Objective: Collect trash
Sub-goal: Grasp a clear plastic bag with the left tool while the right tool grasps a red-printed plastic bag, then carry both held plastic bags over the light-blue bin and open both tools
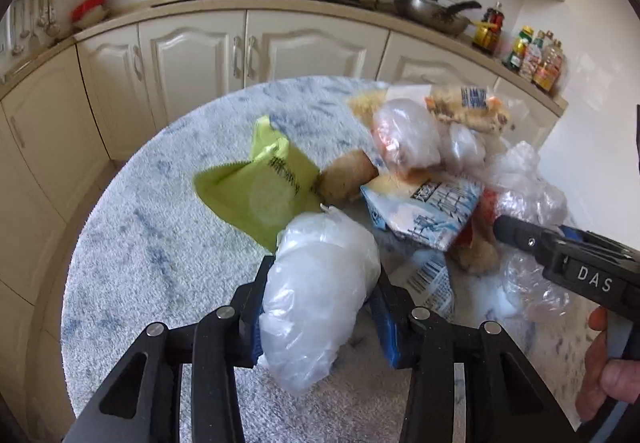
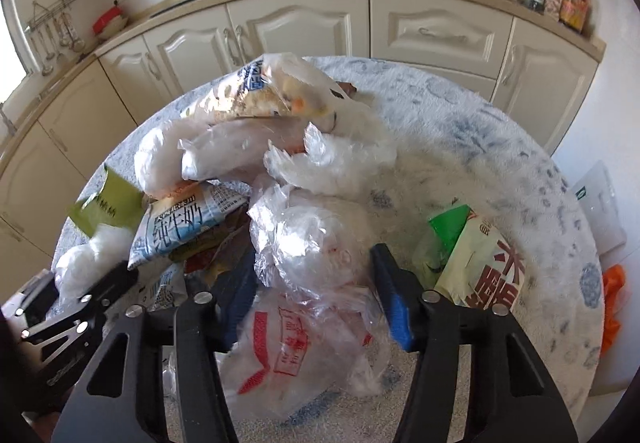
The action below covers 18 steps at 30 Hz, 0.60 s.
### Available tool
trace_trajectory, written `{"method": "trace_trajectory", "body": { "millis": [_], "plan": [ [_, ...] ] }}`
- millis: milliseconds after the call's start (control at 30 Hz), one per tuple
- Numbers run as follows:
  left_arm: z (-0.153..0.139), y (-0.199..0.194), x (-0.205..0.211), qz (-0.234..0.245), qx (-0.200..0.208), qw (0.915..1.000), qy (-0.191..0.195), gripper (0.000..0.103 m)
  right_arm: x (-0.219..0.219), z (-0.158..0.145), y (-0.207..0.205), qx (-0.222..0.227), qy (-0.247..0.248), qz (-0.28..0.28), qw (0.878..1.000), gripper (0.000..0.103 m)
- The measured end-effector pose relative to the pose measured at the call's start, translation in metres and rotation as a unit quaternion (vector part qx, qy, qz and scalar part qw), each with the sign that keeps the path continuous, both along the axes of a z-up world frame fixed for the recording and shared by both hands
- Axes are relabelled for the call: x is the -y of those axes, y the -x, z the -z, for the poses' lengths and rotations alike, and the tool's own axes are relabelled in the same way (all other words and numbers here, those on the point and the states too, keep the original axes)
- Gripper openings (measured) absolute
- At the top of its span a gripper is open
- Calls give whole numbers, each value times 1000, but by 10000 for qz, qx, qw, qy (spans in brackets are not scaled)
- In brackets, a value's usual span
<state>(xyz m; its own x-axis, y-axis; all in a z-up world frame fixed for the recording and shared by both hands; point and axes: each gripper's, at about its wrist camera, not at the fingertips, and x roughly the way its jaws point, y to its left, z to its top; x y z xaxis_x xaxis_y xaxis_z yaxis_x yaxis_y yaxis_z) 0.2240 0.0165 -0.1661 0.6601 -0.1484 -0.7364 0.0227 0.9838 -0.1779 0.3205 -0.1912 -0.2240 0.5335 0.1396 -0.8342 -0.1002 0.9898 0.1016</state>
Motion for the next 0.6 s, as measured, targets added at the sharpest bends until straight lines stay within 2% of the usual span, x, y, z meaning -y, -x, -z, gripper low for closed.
{"method": "trace_trajectory", "body": {
  "millis": [100, 333, 600],
  "plan": [
    [-4, 4, -4, 44, 138, 9999, 24, 39, 11, -2, 10, 63, -247, 70, 9996, 50],
    [-14, 33, -9, 19, 415, 9991, 15, 38, 37, -19, 40, 312, -770, 176, 9964, 49],
    [-47, 85, 12, 157, 937, 9954, -95, 38, 60, -50, 71, 791, -1337, 219, 9876, 49]
  ]
}}
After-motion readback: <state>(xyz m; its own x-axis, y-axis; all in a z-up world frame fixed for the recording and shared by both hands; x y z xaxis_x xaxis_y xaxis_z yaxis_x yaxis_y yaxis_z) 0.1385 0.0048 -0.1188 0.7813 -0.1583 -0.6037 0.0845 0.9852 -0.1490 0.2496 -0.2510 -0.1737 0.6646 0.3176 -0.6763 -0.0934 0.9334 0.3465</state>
